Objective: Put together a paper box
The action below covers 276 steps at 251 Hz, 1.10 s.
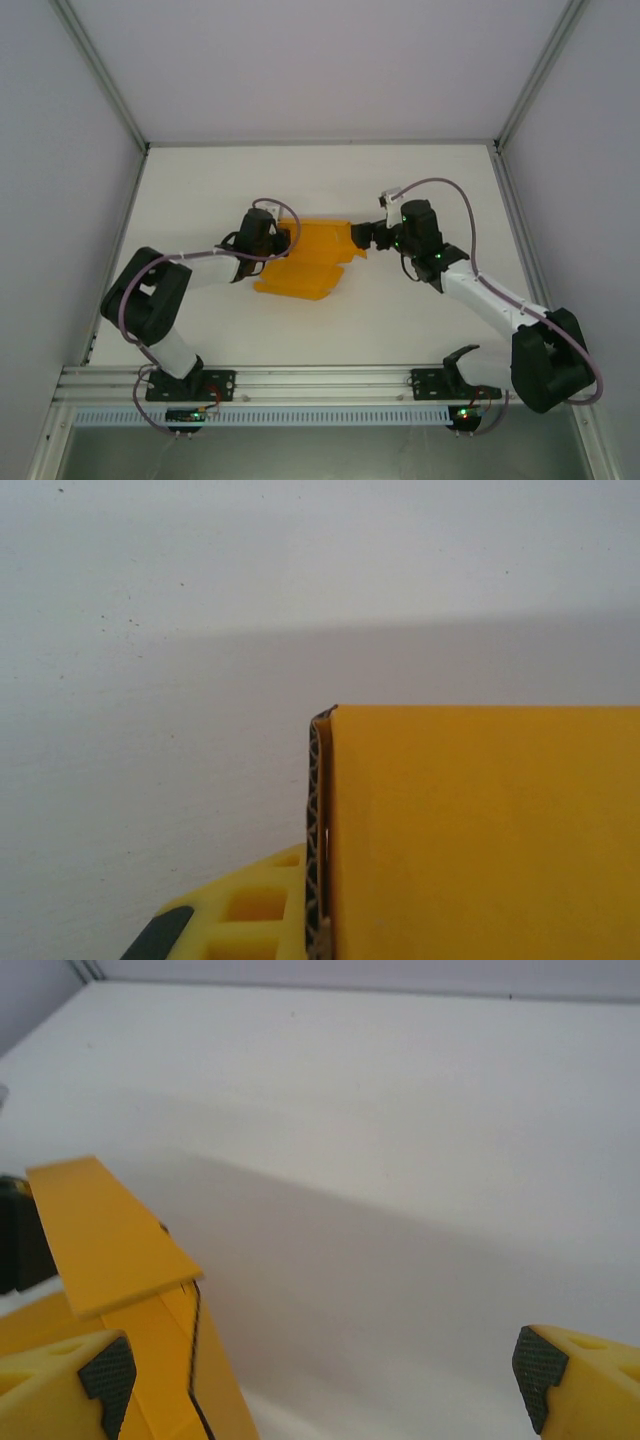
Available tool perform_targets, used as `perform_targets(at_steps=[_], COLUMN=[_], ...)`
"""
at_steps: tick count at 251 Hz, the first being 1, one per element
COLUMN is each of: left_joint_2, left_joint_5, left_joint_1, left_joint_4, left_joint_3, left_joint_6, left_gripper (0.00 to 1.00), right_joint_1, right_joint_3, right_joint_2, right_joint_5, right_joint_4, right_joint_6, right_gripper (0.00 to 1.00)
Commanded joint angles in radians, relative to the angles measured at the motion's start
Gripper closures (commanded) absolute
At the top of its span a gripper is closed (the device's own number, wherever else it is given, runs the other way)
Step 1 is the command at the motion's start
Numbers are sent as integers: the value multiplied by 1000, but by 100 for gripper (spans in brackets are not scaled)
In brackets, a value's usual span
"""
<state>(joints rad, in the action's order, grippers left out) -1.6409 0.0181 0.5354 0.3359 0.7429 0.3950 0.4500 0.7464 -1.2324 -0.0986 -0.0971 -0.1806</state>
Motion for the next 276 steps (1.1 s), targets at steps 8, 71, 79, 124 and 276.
perform_targets(at_steps=[8, 71, 79, 124, 276], left_joint_2=[33, 45, 50, 81, 111], left_joint_5=[28, -72, -86, -184, -387], left_joint_1=[11, 3, 1, -13, -47], left_joint_4=[-21, 0, 1, 54, 256], left_joint_3=[-1, -3, -4, -29, -90], left_joint_6=[19, -2, -3, -15, -37], left_gripper=[100, 100, 100, 100, 100], right_joint_1=[3, -64, -66, -71, -134], right_joint_3=[88, 56, 62, 56, 80], right_joint_2=[-28, 0, -2, -52, -105], right_joint_5=[-3, -447, -459, -529, -891], right_joint_4=[69, 111, 153, 162, 68], right_joint_6=[-16, 157, 203, 240, 170], right_gripper=[1, 8, 10, 31, 82])
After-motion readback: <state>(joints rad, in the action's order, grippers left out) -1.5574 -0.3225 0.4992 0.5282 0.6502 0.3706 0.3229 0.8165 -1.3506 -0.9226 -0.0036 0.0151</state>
